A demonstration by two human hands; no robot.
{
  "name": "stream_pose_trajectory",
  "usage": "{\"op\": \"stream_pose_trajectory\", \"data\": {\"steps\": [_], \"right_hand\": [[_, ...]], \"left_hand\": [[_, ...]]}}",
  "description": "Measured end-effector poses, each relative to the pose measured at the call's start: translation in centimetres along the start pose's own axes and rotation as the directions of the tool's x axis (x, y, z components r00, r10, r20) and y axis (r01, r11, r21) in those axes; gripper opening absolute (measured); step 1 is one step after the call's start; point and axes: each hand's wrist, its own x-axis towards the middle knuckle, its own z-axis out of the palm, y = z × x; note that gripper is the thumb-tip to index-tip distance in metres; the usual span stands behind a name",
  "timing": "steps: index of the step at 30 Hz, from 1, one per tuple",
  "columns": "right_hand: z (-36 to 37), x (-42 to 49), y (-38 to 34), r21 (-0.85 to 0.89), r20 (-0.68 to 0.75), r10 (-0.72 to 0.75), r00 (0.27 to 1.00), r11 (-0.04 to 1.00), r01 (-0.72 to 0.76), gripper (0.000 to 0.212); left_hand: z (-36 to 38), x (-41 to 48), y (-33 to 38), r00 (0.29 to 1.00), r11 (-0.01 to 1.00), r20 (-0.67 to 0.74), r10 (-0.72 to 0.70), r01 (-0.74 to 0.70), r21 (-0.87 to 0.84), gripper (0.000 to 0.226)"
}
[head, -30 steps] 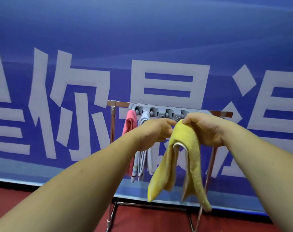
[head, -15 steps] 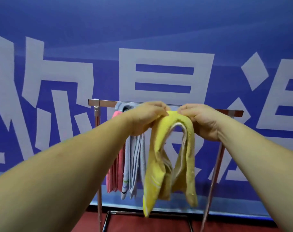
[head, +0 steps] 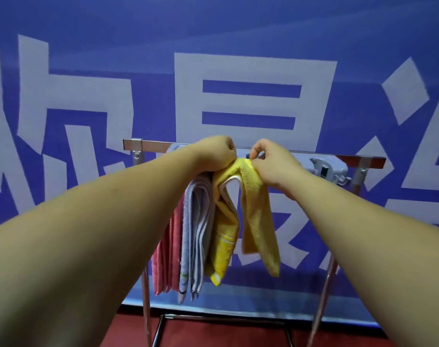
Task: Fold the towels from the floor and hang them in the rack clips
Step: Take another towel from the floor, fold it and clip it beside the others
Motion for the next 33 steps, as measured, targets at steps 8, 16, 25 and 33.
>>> {"op": "stream_pose_trajectory", "data": {"steps": [8, 16, 25, 33], "right_hand": [[1.7, -1.0, 0.4, -0.435, -0.112, -0.212, 0.971, 0.889, 0.144, 0.018], [0.3, -3.3, -0.1, -0.38, 0.165, -0.255, 0.953, 0.875, 0.3, 0.029], [1.8, -4.9, 0.0, -0.504, 0.158, -0.177, 0.971, 0.831, 0.234, 0.048], [2.8, -6.2, -1.6, -0.35, 0.104, -0.081, 0.991, 0.93, 0.112, 0.046]], "left_hand": [[1.5, 0.1, -0.5, 0.98, 0.991, -0.2, 0.016, 0.011, 0.131, 0.025], [1.1, -6.4, -1.7, 0.97, 0.948, 0.015, 0.242, -0.24, 0.211, 0.056], [5.1, -5.9, -2.0, 0.973, 0.933, -0.091, 0.211, -0.173, 0.315, 0.041], [6.4, -6.3, -1.9, 0.961, 0.912, -0.141, 0.239, -0.172, 0.372, 0.051]]}}
